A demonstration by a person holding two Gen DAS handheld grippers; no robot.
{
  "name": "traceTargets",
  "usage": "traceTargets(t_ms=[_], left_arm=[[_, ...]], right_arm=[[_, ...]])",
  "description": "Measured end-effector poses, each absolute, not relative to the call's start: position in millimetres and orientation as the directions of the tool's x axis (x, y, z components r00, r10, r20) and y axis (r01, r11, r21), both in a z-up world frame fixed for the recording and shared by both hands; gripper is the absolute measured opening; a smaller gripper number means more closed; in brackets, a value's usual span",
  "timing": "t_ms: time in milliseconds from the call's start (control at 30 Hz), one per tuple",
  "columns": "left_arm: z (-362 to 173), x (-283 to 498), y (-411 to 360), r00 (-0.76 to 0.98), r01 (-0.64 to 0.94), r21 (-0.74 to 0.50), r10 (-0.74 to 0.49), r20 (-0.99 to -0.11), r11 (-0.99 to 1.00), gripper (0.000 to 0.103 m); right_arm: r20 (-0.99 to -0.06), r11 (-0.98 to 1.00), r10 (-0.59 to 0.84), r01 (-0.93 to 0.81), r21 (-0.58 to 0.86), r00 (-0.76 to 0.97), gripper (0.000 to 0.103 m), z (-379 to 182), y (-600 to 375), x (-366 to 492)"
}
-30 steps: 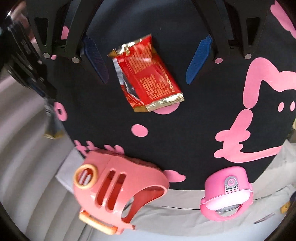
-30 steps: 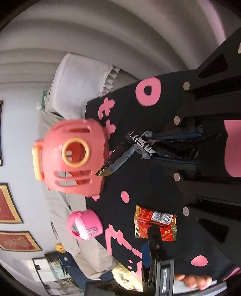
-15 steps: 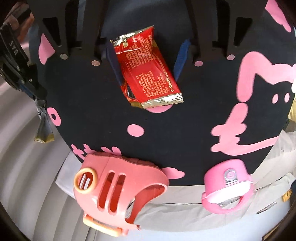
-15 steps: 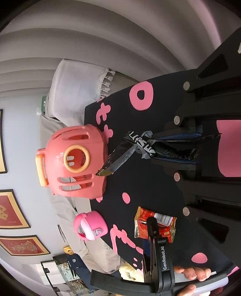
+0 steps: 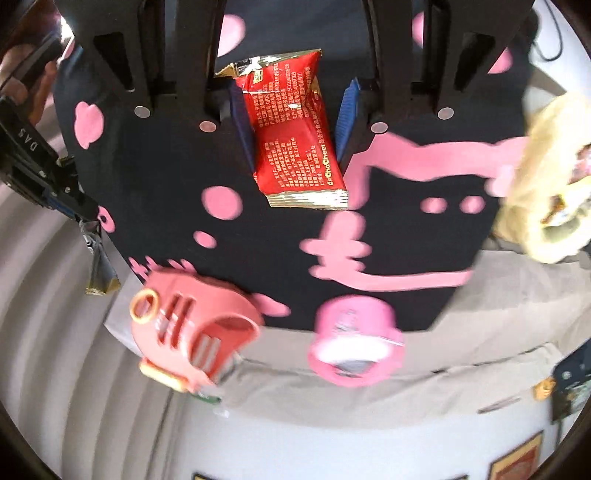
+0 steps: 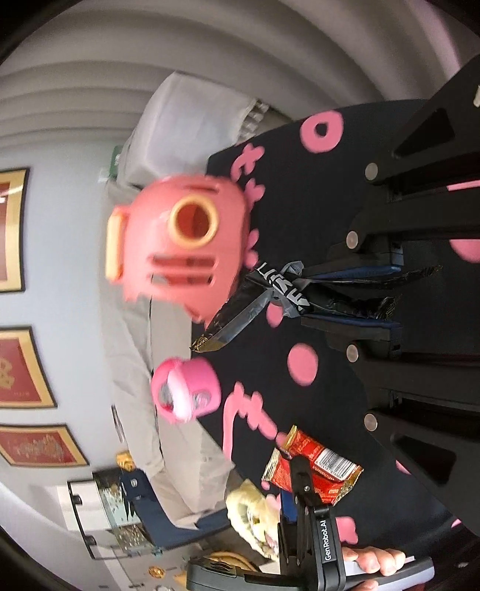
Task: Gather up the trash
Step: 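Carry the red packet over the trash bag and open the left tool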
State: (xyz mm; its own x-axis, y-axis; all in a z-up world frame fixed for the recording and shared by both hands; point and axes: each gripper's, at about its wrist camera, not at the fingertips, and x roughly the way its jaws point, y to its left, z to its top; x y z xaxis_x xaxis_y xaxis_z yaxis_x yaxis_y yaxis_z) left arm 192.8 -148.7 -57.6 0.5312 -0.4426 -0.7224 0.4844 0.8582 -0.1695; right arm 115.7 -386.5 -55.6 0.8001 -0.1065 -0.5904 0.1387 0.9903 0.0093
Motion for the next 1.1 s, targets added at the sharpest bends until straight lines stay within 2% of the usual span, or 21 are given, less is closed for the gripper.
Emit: traceTargets(t_ms=[167,400,667,933,1000,1100], left_arm=[[-31.6,191.2,-86.8,0.651,0.409,-0.109,-0.374,-0.661,0.906,0.042],[3.9,199.2,9.8,0.767,0.261,-0.112,-0.276,-0.579,0.959,0.042],[25.8,209.9,105.6,0.84,0.101,-0.094,-0.135,-0.525,0.99,0.042],[20.0,245.9,199.8,0.835,-0.063,-0.092,0.002,-0.551,0.994,0.042],[11.1,257.3,215.7,0.822,-0.07,-0.106,-0.003,-0.569,0.992,0.042],[-7.7,277.7,225.9,0.796,-0.048,-0.184,-0.073,-0.601,0.982,0.042]], right_arm=[[-0.569,0.997,-0.065,0.07,-0.013,0.82,0.015,-37.0,-351.6,123.9],[-0.527,0.998,0.015,-0.043,-0.04,0.849,0.015,-9.1,-289.2,144.8],[-0.489,0.979,0.157,-0.201,-0.038,0.858,0.015,21.2,-207.8,182.9],[-0.499,0.939,0.273,-0.34,-0.045,0.822,0.015,27.5,-126.1,231.5],[-0.512,0.933,0.286,-0.358,-0.045,0.81,0.015,22.9,-110.5,244.1],[-0.541,0.922,0.293,-0.382,-0.057,0.788,0.015,11.9,-90.8,266.2]])
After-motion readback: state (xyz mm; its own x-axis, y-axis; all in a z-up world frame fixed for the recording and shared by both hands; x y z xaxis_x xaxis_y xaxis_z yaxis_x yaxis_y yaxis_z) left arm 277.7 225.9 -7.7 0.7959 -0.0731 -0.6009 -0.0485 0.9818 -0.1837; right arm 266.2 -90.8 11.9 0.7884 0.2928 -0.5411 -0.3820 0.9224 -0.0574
